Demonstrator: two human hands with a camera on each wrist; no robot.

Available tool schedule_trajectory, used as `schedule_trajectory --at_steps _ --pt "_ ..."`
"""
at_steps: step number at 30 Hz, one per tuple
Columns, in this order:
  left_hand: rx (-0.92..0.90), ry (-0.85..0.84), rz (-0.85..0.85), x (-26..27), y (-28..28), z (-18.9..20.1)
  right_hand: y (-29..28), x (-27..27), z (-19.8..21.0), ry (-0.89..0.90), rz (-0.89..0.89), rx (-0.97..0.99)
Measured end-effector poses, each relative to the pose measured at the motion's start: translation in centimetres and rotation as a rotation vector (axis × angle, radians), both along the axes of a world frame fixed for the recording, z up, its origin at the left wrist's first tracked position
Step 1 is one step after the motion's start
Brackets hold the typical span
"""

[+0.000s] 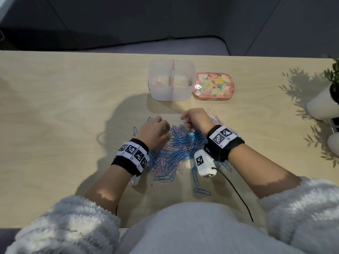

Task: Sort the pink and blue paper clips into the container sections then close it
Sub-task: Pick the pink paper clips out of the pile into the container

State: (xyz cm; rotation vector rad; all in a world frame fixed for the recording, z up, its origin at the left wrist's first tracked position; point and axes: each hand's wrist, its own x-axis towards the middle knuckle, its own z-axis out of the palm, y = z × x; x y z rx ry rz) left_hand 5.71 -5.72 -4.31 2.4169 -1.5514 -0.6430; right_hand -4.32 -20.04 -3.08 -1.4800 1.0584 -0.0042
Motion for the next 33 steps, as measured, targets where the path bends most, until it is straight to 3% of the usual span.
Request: schedule_trajectory --at_steps 1,4,7,10,13,15,17,20,23,26,29,33 --pt "0.001 -0.003 -0.001 0.0 0.0 0.0 0.4 0.0 0.0 0.043 0.037 -0.022" --pt "-0.013 -0.005 0.023 0.2 0.3 0.0 2.0 -0.4 -0.8 0.212 0.384 -0.404" --pt "-0.024 0.024 0.045 0.6 0.8 0.0 2.7 -1.1 -1.2 0.301 0.481 -0.58" --pt "-0.004 0.048 -0.001 0.6 1.3 0.0 1.9 -2.0 -1.1 0.268 0.475 -0.506" --pt "-0.012 0.04 -0.031 0.4 1.5 -0.1 0.4 -3.6 -0.6 0.212 0.357 -0.401" --pt "-0.036 0.027 -0.037 0.3 1.7 -0.1 -0.5 -4.7 0.0 0.25 0.305 -0.443" --pt "-0.066 0.009 -0.042 0.1 1.7 -0.1 -0.8 -5.1 0.6 0.349 0.294 -0.604" --pt "-0.101 0.028 0.01 0.1 1.5 0.1 0.3 -3.6 1.0 0.3 0.392 -0.759" --pt "-0.105 0.044 0.099 0.7 1.9 0.2 1.7 -1.6 0.7 0.257 0.56 -0.753" --pt "-0.094 0.081 0.136 1.3 2.7 0.2 2.2 -0.7 0.1 0.302 0.601 -0.793" --pt "-0.082 0.149 0.111 1.5 3.4 0.6 2.5 -0.4 -0.3 0.331 0.66 -0.875" --pt "-0.042 0.094 0.038 1.8 3.2 0.8 2.6 -0.2 -0.3 0.359 0.721 -0.875"
